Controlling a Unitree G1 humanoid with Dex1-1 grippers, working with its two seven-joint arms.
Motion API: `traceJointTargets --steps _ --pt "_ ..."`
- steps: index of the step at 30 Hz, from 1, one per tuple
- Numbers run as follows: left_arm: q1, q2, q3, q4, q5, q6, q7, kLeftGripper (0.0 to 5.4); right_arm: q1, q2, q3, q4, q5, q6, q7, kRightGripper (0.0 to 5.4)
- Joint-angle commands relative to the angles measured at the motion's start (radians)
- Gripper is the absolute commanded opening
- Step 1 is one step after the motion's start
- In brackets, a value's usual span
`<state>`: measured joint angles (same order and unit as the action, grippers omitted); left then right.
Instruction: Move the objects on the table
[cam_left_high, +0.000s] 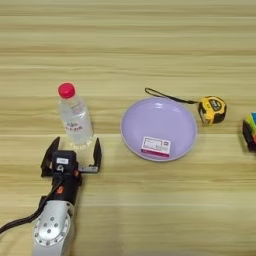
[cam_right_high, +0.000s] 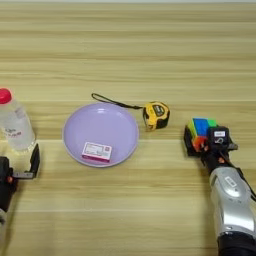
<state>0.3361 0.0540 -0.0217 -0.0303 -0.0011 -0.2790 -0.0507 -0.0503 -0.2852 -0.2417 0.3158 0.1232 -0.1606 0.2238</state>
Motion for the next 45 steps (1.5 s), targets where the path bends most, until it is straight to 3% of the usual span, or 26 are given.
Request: traceJointTargets --steps 1,5,12,21,30,38,45 --pt "0.003 0.005 0.003 -0.01 0.007 0.013 -0.002 5.4 0.012 0.001 0.009 -0.069 -0.018 -0.022 -0.019 5.02" --pt "0.004 0.006 0.004 -0.012 0.006 0.014 -0.003 5.4 0.022 0.005 0.017 -0.137 -0.034 -0.028 -0.036 5.37" --pt "0.006 0.007 0.004 -0.018 0.004 0.017 -0.004 5.4 0.033 0.018 0.04 -0.229 -0.04 -0.002 -0.047 5.37" --pt "0.001 0.008 0.007 -0.011 0.003 0.017 -0.008 5.4 -0.009 0.078 0.168 -0.305 -0.073 0.037 -0.039 5.37" --pt "-0.003 0.005 0.003 -0.01 0.005 0.019 -0.007 5.4 -0.105 0.135 0.252 -0.197 -0.13 0.039 -0.062 5.37" --pt "-0.007 0.006 0.005 -0.007 0.004 0.019 -0.008 5.4 -0.2 0.15 0.248 -0.047 -0.161 0.0 -0.11 5.37" --pt "-0.005 0.006 0.004 -0.01 0.004 0.018 -0.009 5.4 -0.247 0.144 0.234 0.056 -0.177 -0.022 -0.157 5.37"
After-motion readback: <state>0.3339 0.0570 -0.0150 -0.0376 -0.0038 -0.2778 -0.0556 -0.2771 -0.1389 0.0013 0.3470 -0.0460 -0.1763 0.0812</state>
